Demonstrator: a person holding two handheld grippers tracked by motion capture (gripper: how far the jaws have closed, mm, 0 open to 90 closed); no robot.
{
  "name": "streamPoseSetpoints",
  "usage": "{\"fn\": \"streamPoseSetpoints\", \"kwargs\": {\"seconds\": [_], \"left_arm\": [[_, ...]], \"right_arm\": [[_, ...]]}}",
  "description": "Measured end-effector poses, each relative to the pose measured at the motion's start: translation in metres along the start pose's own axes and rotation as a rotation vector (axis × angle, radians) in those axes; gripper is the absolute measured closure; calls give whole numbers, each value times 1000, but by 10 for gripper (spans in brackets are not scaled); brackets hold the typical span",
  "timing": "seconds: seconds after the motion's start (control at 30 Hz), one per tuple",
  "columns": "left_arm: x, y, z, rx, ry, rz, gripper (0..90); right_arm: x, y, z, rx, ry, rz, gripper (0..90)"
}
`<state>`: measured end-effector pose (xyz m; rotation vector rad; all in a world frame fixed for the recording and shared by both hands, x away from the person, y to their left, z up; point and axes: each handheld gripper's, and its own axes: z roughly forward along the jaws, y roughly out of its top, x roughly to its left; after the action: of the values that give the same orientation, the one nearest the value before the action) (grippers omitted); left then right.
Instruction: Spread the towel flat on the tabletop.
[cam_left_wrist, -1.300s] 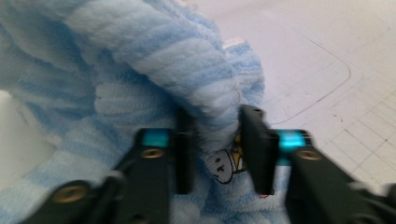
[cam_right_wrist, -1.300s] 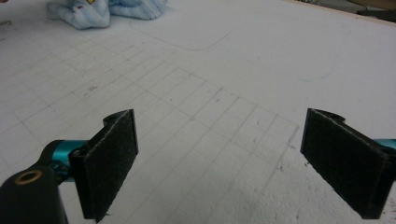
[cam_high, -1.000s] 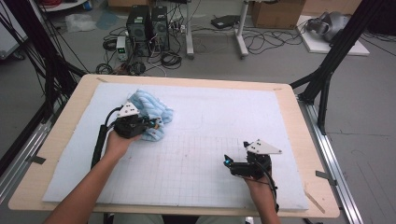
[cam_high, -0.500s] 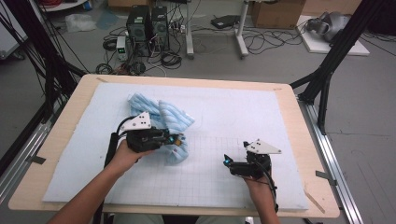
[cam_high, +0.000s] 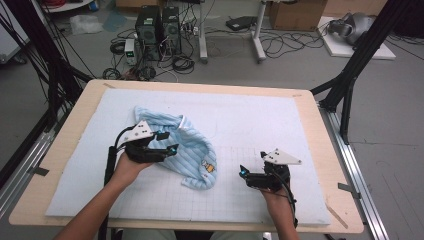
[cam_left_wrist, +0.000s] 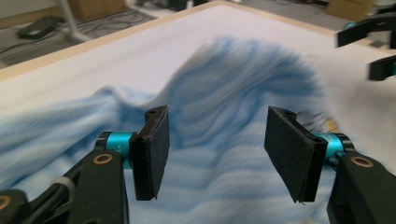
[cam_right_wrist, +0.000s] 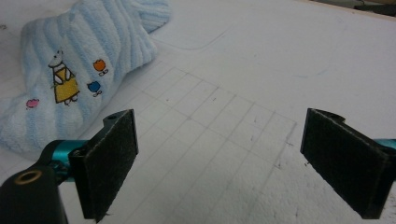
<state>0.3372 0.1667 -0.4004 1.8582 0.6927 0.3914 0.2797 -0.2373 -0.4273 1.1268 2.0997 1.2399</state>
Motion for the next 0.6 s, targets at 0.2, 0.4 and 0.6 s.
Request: {"fn": "streamPoseSetpoints", "kwargs": {"seconds": [0.2,0.4,0.6], "left_arm": [[14,-28,-10,40,60,-33,392],[16,-38,-1,127,83,-26,373],[10,-46,16,266,63,38,359]], "right_arm": [[3,7,12,19,-4,-13,126],[6,18,35,38,37,-16,259],[13,21,44,56,69,-39,337]]}}
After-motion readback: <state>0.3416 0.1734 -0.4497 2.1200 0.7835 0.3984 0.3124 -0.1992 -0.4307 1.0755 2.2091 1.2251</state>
